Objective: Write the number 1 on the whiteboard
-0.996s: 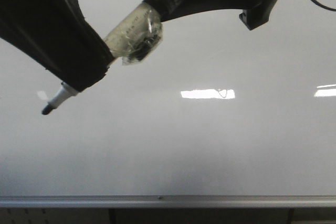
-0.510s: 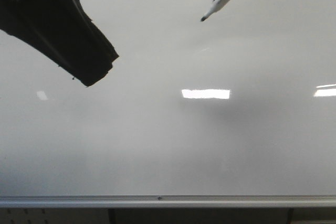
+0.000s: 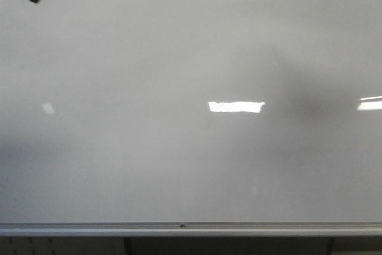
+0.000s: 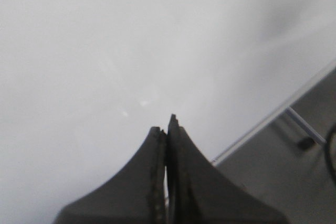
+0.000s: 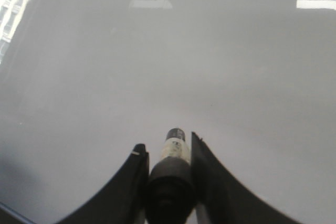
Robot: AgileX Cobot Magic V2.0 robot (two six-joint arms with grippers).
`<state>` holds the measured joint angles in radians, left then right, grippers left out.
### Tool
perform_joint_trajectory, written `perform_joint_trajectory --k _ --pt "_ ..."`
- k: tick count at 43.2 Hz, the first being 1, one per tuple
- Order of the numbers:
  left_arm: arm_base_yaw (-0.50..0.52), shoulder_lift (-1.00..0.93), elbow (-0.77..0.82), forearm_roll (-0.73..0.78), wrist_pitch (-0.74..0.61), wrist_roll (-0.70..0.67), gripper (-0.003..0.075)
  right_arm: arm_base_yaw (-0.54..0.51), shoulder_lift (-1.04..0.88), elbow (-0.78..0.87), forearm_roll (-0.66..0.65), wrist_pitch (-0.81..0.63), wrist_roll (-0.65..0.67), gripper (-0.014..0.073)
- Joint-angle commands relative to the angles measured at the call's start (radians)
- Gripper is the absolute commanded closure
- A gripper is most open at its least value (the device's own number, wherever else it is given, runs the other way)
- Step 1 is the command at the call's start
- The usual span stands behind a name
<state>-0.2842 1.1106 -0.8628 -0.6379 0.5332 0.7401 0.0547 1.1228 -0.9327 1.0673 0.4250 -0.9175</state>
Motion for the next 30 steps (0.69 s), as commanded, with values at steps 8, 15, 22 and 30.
perform_joint_trajectory --k 8,15,22,30 --pt "0.07 -0.253 0.177 -0.028 -0.196 -0.018 0.0741 -0.005 -0.001 -0.041 0.03 -0.061 -0.01 0.0707" --pt "0.073 -0.304 0.214 -0.035 -0.218 -0.018 0.0741 0.009 0.07 -0.082 0.03 -0.06 -0.011 0.0707" --pt "0.073 -0.297 0.214 -0.035 -0.216 -0.018 0.0741 0.009 0.133 -0.109 0.03 -0.084 -0.02 0.0707" --pt "0.073 -0.291 0.214 -0.035 -0.216 -0.018 0.0741 0.009 0.174 -0.127 0.031 -0.1 -0.033 0.0707"
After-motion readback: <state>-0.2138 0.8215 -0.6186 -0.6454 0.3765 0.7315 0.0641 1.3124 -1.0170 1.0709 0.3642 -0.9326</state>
